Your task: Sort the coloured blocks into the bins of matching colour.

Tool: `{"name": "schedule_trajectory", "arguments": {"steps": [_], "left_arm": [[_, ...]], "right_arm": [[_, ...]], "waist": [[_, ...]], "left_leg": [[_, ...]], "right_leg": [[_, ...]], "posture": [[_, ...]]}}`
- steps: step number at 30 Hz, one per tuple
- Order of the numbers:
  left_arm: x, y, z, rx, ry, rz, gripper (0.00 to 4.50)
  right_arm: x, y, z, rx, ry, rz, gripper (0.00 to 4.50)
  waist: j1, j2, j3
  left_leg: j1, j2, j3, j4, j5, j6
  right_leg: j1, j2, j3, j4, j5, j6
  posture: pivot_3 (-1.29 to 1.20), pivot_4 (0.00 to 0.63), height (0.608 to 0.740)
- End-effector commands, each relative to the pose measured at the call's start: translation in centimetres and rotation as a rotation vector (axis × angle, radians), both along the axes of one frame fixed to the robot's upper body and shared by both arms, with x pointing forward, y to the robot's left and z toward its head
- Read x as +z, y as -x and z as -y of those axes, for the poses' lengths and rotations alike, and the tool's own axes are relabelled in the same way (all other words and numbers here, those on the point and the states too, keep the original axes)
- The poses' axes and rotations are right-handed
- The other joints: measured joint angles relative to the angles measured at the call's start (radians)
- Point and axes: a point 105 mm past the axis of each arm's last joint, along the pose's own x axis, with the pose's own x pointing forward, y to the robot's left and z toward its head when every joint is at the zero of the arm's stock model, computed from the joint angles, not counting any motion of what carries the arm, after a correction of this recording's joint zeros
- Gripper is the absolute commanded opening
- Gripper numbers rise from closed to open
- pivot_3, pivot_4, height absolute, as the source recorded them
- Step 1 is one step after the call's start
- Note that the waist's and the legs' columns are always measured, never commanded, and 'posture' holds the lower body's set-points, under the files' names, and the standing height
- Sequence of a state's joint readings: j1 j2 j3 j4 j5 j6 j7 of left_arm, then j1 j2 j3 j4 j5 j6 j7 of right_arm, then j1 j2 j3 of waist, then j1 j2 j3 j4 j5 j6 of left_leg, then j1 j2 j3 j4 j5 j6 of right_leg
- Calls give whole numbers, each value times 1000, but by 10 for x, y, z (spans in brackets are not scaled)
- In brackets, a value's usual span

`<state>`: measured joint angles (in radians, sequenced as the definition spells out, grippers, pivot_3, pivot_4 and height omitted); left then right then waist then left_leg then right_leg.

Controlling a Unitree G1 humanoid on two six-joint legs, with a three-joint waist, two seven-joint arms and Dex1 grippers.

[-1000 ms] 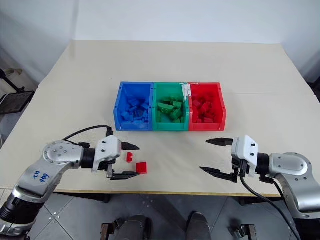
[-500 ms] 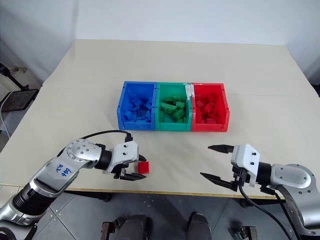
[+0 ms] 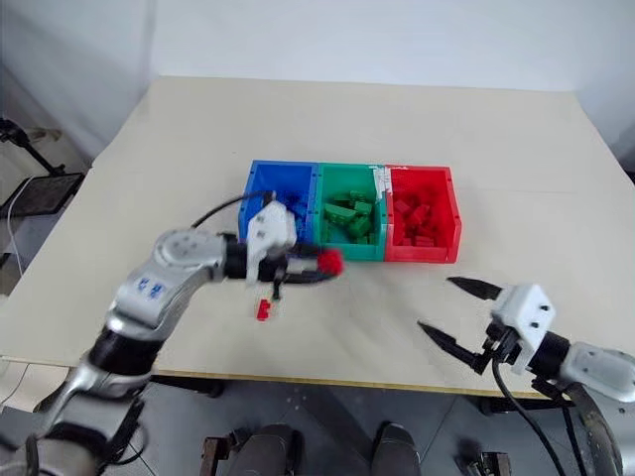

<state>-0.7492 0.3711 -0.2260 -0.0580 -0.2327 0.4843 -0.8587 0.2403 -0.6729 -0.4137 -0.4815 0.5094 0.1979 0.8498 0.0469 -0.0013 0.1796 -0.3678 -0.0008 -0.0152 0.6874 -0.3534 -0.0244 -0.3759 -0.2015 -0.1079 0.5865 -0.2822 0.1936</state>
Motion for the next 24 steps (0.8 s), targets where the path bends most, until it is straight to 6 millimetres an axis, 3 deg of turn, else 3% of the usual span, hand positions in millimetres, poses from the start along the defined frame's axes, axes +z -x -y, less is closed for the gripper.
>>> {"name": "schedule_trajectory", "arguments": {"steps": [1, 3, 7, 14, 15, 22, 24], "left_arm": [[24, -31, 24, 82, 138, 84, 1479], [34, -49, 46, 117, 196, 112, 1479], [32, -73, 93, 143, 190, 76, 1479], [31, -76, 117, 136, 94, 131, 1479], [32, -75, 119, 127, 96, 126, 2223], [42, -68, 106, 19, 156, 168, 4393], [42, -63, 87, -48, 174, 194, 4454]], "right_arm": [[15, 3, 7, -104, -42, 81, 4500], [13, 7, 9, -144, -52, 83, 4500], [9, 21, 6, -197, -87, 79, 4500], [5, 35, 1, -253, -98, 79, 4500], [5, 36, 1, -257, -95, 80, 4500], [8, 36, -5, -225, -78, 86, 4500], [12, 28, -12, -158, -67, 89, 4500]], "waist": [[2, 0, 0], [7, 0, 0], [10, -1, 0], [-3, -1, 0], [-2, -1, 0], [1, -1, 0], [-2, 0, 0]], "left_leg": [[0, 0, 0, 0, 0, 0], [0, 0, 0, 0, 0, 0], [-1, -1, 1, -1, 0, 1], [0, -1, 4, -5, -1, 3], [0, -1, 4, -4, -1, 3], [0, -1, 4, -4, -1, 3], [0, -1, 4, -4, -1, 3]], "right_leg": [[0, 0, 0, 0, 0, 0], [0, 0, 0, -1, 0, 0], [0, 0, 0, -4, 0, 0], [-1, 0, 0, -5, 0, 1], [-1, 0, 0, -5, 0, 1], [-1, 0, 0, -5, 0, 1], [-1, 0, 0, -5, 0, 1]], "posture": [[0, 150, 740], [0, 150, 740], [0, 150, 740], [0, 150, 740], [0, 150, 740], [0, 150, 740], [0, 150, 740]]}}
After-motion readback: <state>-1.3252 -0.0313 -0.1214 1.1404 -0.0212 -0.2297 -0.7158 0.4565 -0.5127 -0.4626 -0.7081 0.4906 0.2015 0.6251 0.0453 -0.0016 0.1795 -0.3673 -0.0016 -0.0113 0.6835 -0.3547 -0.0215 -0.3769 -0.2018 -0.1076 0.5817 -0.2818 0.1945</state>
